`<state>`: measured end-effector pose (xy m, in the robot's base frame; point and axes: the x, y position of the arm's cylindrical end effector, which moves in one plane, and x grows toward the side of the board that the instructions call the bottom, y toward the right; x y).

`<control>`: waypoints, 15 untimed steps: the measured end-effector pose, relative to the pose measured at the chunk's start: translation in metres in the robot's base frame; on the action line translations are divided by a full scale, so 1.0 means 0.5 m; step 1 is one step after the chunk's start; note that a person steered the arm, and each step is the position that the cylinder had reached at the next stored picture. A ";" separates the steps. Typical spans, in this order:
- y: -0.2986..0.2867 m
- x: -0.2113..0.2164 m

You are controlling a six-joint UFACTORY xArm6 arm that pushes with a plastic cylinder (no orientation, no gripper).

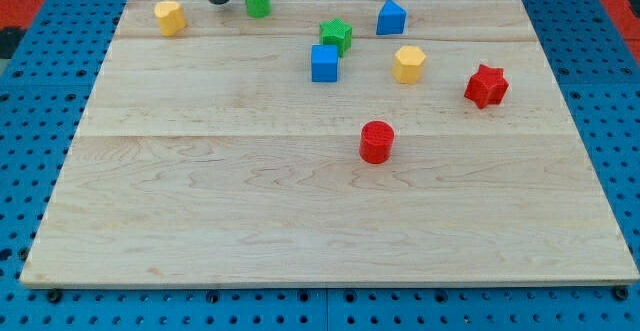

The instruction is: Slide the green circle towards the blue cube

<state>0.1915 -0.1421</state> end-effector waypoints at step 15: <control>0.045 0.107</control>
<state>0.2452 -0.1198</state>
